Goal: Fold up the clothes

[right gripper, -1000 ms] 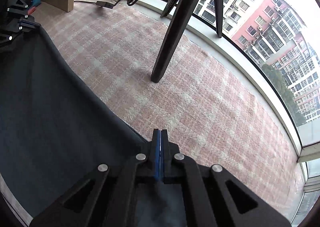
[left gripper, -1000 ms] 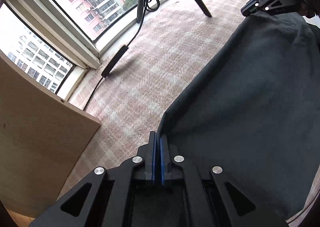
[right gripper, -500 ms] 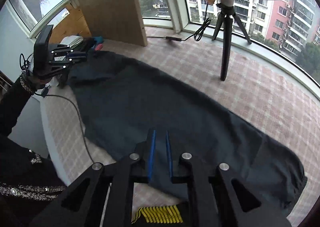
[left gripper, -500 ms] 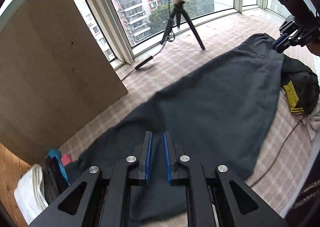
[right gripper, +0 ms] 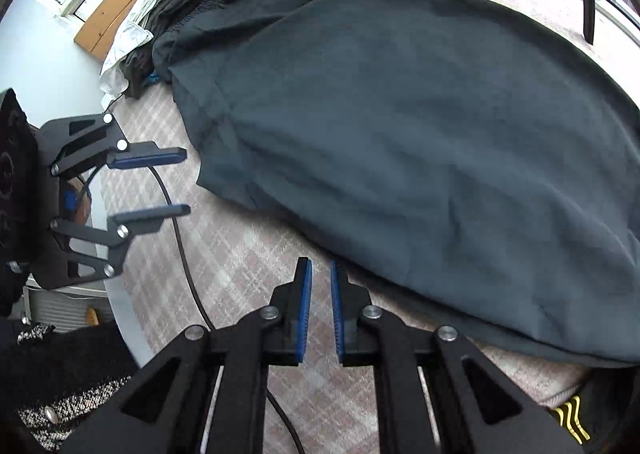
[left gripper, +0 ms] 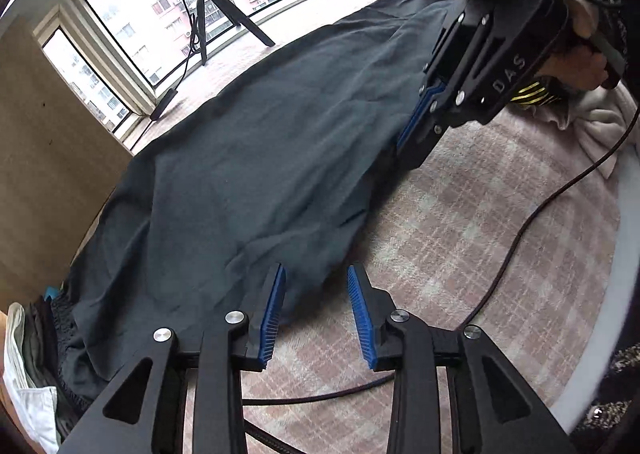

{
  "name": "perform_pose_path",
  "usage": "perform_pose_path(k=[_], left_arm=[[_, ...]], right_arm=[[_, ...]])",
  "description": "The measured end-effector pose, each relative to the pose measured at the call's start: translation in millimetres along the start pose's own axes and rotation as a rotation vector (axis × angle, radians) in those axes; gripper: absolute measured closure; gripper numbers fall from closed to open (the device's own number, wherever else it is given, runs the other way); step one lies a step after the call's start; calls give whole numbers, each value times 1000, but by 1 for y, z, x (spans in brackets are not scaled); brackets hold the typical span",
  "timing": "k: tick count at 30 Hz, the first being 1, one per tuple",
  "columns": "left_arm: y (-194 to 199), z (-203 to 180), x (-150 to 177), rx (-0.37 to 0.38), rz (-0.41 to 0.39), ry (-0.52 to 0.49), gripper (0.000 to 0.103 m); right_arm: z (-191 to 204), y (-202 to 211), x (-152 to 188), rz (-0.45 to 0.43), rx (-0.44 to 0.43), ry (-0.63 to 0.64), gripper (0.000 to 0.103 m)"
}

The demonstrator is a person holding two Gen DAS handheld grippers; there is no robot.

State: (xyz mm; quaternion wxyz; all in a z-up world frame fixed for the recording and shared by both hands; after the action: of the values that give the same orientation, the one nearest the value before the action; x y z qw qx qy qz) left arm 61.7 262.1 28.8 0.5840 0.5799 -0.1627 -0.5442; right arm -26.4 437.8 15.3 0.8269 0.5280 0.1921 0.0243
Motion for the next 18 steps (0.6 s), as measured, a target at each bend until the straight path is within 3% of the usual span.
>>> perform_pose_path(k=[3, 6, 8, 10, 14, 18], left_arm=[[-15, 7, -3, -35, 21, -33, 72], [-21, 22, -8, 14, 55, 0, 101], [-18, 38, -15, 94, 52, 76, 102], [-14, 54, -22, 119, 40, 118, 103], [-13, 72, -30, 136, 41, 125, 103], [-14, 84, -38, 149, 44, 126, 103]], right_arm=[[-6, 7, -6, -33, 10, -17, 93], [-15, 13, -9, -59, 19, -47, 93], [-19, 21, -7, -86, 1, -71, 92], [-19, 27, -3, -108, -40, -83, 92], [0, 16, -1, -105, -103, -51, 92], [11, -5, -17, -129, -72, -57, 92]])
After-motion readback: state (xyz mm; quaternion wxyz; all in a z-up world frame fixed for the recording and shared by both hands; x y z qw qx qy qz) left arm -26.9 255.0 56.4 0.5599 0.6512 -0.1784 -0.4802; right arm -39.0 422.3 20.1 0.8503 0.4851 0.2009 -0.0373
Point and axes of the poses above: each gripper's, at about its wrist camera, not at the fingertips, and y roughly against the way its jaws point, z to its left, x to its underside, the point moved 2 cm from there along -y, roughly the way its jaws point
